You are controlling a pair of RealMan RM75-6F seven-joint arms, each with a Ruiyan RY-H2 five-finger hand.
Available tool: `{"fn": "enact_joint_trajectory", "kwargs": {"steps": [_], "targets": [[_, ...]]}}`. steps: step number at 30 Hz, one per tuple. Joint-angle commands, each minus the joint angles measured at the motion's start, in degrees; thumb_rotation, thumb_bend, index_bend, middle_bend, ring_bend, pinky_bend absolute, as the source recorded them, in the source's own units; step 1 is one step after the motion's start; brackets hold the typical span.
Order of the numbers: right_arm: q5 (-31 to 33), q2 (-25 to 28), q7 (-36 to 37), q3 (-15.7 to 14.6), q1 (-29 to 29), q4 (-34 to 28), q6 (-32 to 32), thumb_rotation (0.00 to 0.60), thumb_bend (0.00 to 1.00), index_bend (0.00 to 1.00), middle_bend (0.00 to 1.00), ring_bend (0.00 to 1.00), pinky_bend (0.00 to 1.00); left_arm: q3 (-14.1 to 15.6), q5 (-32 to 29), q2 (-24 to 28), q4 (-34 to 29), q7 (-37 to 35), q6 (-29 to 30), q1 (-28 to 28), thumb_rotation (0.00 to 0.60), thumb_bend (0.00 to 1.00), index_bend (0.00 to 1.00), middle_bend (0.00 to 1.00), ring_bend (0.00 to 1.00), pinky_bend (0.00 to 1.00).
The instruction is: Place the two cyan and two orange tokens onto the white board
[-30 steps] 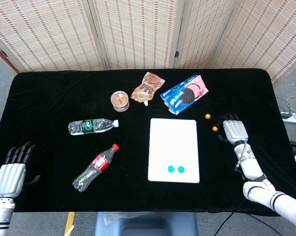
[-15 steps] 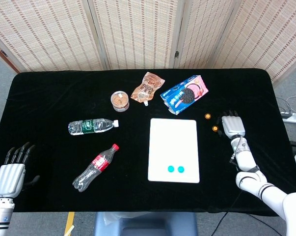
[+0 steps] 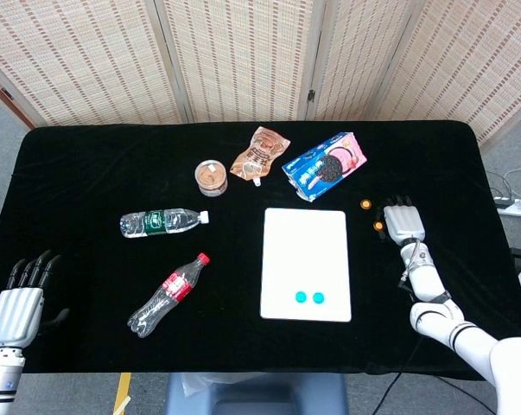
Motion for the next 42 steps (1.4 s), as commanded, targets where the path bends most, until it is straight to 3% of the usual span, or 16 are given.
{"fn": "enact_joint_trajectory", "kwargs": {"steps": [1, 7, 12, 19, 26, 35, 42], "targets": [[0.12, -0.38, -0.22, 0.07, 0.15, 0.53, -0.25, 0.600, 0.44, 0.41, 0.20, 0.06, 0.00, 0.00, -0.07, -0.01, 0.07, -0.06, -0.03, 0.02, 0.600, 0.25, 0.08, 0.06, 0.12, 0.00], [-0.50, -1.15, -0.77, 0.00, 0.31, 1.11, 0.39, 0.600, 0.45, 0.46, 0.21, 0.06, 0.00, 0.04, -0.04, -0.15, 0.33, -0.24, -0.10, -0.03, 0.600, 0.25, 0.08, 0.06, 0.12, 0.00], [-3.01, 0.50, 0.53, -0.12, -0.34, -2.53, 3.13, 0.600, 0.46, 0.49, 0.23, 0.07, 0.00, 0.05, -0.19, -0.25, 0.63, -0.51, -0.09, 0.05, 0.600, 0.25, 0.08, 0.06, 0.12, 0.00], [-9.94, 7.73, 2.12, -1.41, -1.89, -17.74, 9.25, 0.600, 0.46, 0.50, 0.24, 0.08, 0.00, 0.01, -0.06, -0.23, 0.59, -0.57, 0.07, 0.04, 0.600, 0.25, 0.08, 0.06, 0.12, 0.00], [-14.49, 11.04, 0.12, -3.18, -0.93, -29.40, 10.15, 0.600, 0.46, 0.50, 0.24, 0.08, 0.00, 0.06, 0.12, -0.06, 0.35, -0.70, 0.40, 0.20, 0.600, 0.25, 0.08, 0.06, 0.12, 0.00], [-16.81, 9.73, -3.70, -4.75, 1.62, -34.12, 8.91, 0.600, 0.46, 0.50, 0.24, 0.08, 0.00, 0.27, -0.03, -0.04, 0.76, -1.32, 0.65, 0.64, 0.600, 0.25, 0.08, 0.06, 0.12, 0.00], [-16.79, 8.23, -5.67, -6.06, 2.57, -34.28, 7.86, 0.600, 0.46, 0.50, 0.23, 0.08, 0.00, 0.27, -0.06, -0.31, 1.43, -1.97, 0.60, 0.72, 0.600, 0.25, 0.08, 0.06, 0.12, 0.00]]}}
